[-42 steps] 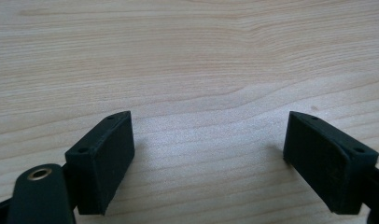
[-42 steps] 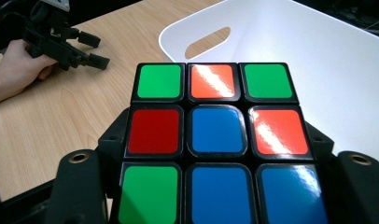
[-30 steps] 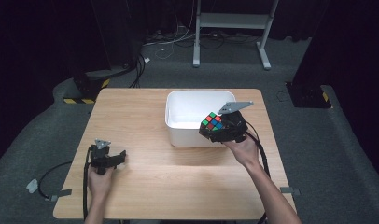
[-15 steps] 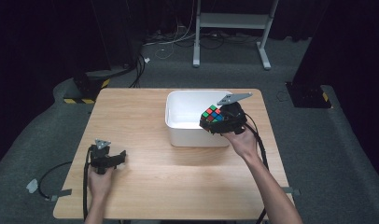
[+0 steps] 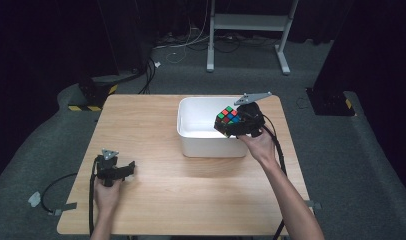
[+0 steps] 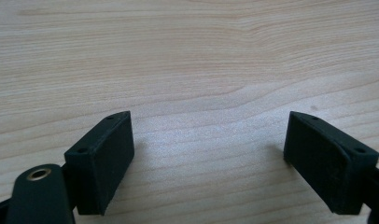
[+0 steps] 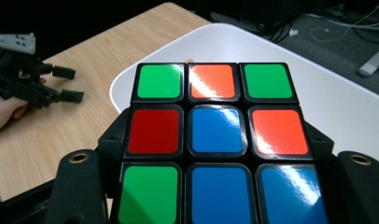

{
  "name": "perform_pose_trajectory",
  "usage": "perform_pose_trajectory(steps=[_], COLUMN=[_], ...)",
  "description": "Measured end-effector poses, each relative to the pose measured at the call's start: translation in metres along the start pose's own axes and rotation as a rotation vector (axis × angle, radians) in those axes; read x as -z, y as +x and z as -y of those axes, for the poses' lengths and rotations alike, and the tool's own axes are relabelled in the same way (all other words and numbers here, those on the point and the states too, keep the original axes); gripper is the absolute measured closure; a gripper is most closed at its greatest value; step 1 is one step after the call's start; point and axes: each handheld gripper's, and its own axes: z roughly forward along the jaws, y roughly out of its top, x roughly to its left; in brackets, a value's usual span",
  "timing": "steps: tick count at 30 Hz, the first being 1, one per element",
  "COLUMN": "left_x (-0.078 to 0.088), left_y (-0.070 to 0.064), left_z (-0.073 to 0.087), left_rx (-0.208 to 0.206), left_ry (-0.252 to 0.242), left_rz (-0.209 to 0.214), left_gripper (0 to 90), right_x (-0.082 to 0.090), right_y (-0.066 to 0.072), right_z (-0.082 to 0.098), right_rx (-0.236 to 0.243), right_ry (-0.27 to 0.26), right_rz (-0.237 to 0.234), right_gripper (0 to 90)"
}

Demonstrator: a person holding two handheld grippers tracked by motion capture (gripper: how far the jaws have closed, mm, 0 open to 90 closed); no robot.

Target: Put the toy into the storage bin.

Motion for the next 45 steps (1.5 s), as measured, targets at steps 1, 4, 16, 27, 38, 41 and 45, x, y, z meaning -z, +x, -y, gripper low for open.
perform_pose_trajectory(steps=[1,4,16,27,38,41,45], left_x=[0.000,0.000,0.000,0.000,0.000,0.000,0.000], left_y=[0.000,0.000,0.000,0.000,0.000,0.000,0.000], left_z=[0.000,0.000,0.000,0.000,0.000,0.000,0.000], left_rx=[-0.001,-0.001,-0.002,-0.002,-0.002,-0.002,-0.003], left_ry=[0.000,0.000,0.000,0.000,0.000,0.000,0.000], left_rz=[-0.001,0.000,-0.001,-0.001,-0.001,-0.001,-0.001], left_gripper=[16.2,16.2,16.2,16.2,16.2,16.2,16.2], right_x=[-0.001,-0.003,-0.009,-0.015,-0.026,-0.028,-0.031], right_y=[0.000,-0.002,-0.013,-0.028,-0.036,-0.036,-0.038], right_z=[0.000,0.000,0.001,0.005,0.000,-0.003,-0.003], right_rx=[-0.003,-0.007,-0.043,-0.089,-0.085,-0.077,-0.085], right_ry=[-0.005,-0.004,-0.012,-0.001,0.038,0.041,0.036], right_rz=[0.003,0.016,0.011,0.028,0.076,0.084,0.085], right_gripper=[33.1,33.1,33.1,33.1,33.1,33.1,33.1])
